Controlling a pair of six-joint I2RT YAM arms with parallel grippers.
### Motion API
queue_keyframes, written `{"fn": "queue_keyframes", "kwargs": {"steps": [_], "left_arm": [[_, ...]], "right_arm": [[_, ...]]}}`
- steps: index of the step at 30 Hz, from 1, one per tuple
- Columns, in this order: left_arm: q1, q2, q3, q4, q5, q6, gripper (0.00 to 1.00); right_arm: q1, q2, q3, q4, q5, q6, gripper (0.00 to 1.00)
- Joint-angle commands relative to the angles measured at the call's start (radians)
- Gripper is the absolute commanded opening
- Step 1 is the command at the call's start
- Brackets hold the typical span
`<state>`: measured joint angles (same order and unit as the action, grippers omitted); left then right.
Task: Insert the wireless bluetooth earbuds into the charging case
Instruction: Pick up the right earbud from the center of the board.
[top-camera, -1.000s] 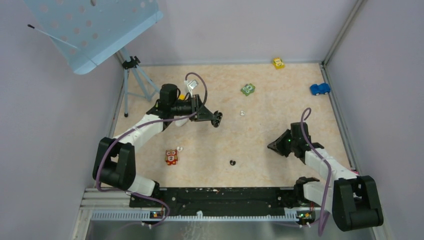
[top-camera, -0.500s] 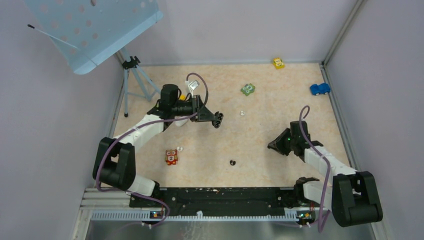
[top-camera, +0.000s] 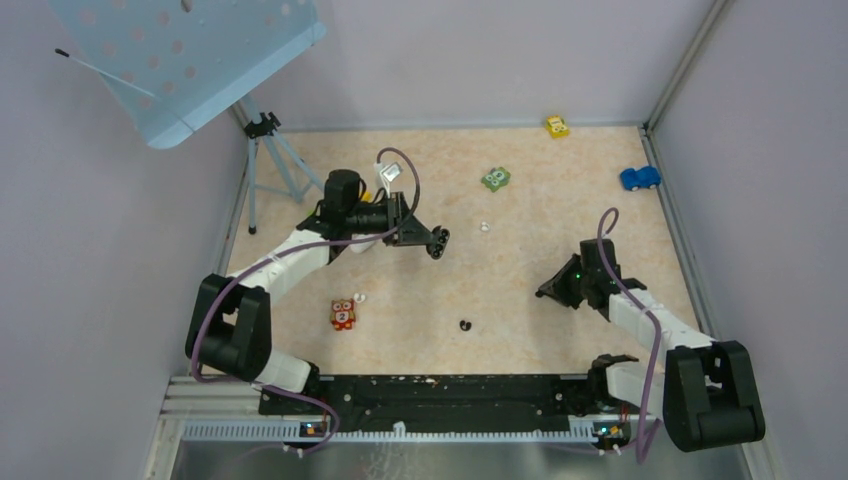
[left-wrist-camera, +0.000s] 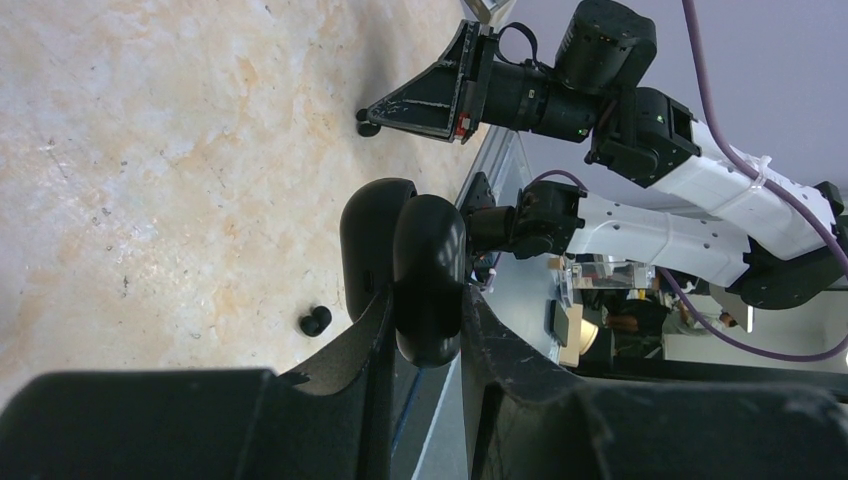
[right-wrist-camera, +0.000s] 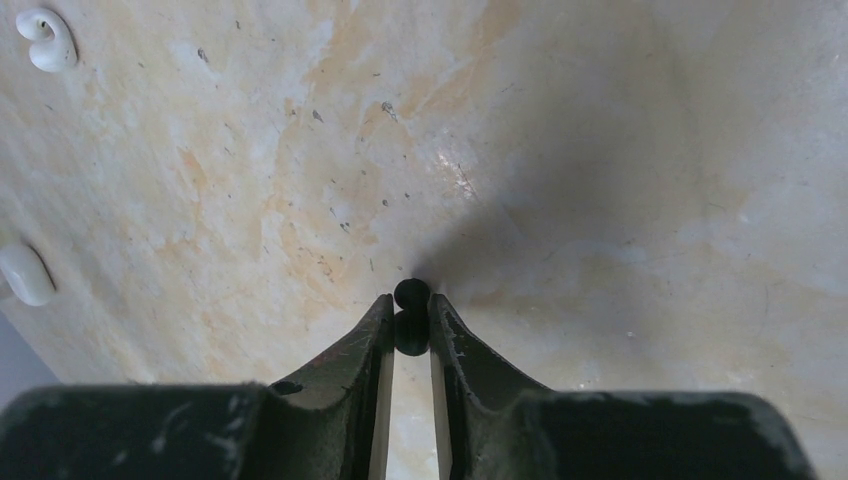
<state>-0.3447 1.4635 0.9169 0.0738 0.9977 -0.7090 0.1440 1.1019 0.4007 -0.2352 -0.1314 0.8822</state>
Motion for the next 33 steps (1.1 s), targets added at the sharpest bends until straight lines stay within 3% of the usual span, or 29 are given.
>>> {"fn": "queue_keyframes", "kwargs": {"steps": [1, 9, 13, 19, 24, 33], "left_arm": [[-0.006, -0.015, -0.014, 0.044, 0.015, 0.0, 0.0], [-0.009, -0.012, -0.014, 0.046, 0.014, 0.001, 0.0], [-0.015, -0.012, -0.015, 0.069, 0.049, 0.018, 0.0], [-0.039, -0.023, -0.04, 0.227, 0.162, -0.005, 0.0], [-0.063, -0.025, -0.026, 0.269, 0.208, 0.016, 0.0], [-0.084, -0.025, -0.02, 0.313, 0.098, -0.073, 0.0]], "right_arm": [[0.009, -0.011, 0.025, 0.005, 0.011, -0.012, 0.16], [0.009, -0.016, 0.033, 0.001, -0.005, -0.011, 0.0], [0.01, -0.057, 0.056, -0.01, -0.04, -0.023, 0.0], [0.011, -0.199, 0.102, 0.059, -0.19, -0.068, 0.0], [0.024, -0.347, 0.124, 0.204, -0.323, -0.055, 0.0], [0.193, -0.373, 0.261, 0.223, -0.216, -0.022, 0.0]]}}
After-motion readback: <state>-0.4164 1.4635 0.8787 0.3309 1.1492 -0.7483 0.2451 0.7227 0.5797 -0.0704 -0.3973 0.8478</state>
